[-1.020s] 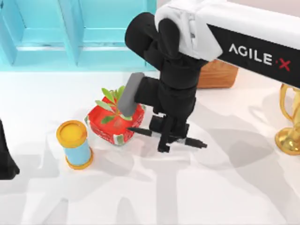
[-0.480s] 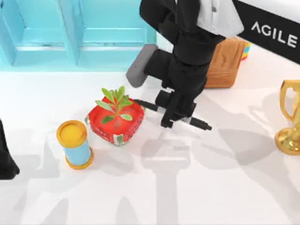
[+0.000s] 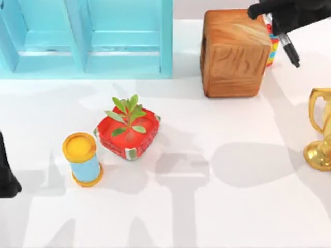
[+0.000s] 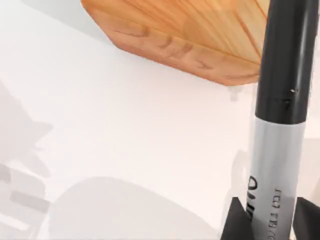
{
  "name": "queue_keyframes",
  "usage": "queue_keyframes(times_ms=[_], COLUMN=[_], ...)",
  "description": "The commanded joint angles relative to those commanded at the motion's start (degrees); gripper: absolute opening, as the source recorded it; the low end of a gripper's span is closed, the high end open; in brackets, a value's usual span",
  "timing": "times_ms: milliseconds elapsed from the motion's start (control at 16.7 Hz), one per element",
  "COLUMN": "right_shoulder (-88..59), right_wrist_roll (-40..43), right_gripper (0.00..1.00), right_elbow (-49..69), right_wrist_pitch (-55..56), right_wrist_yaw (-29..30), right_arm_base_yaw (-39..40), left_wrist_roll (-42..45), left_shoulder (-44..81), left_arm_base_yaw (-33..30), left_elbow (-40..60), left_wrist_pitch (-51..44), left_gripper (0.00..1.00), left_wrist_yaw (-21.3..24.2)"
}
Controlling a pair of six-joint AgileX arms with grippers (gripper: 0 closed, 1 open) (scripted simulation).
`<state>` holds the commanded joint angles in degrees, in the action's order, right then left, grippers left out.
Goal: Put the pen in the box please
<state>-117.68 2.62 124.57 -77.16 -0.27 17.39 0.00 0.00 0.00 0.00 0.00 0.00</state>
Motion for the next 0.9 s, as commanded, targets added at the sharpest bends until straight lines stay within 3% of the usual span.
queue_keyframes(times_ms=[540,900], right_shoulder=[0.7,-0.5], right_wrist_roll=[-40.2,-61.0], right_gripper=[0.0,0.0], right_elbow=[-3.9,-14.4], right_wrist_pitch=[-4.3,-7.1], right_wrist_yaw=[4.5,6.3], right_arm_base_yaw=[-29.9,-42.8], left_wrist_roll=[0.0,0.0], left_shoulder=[0.0,0.0], left_arm_base_yaw=[0.0,0.0], left_elbow=[0.0,0.0], left_wrist_pitch=[0.0,0.0], left_gripper=[1.0,1.0], left_wrist_yaw=[0.0,0.0])
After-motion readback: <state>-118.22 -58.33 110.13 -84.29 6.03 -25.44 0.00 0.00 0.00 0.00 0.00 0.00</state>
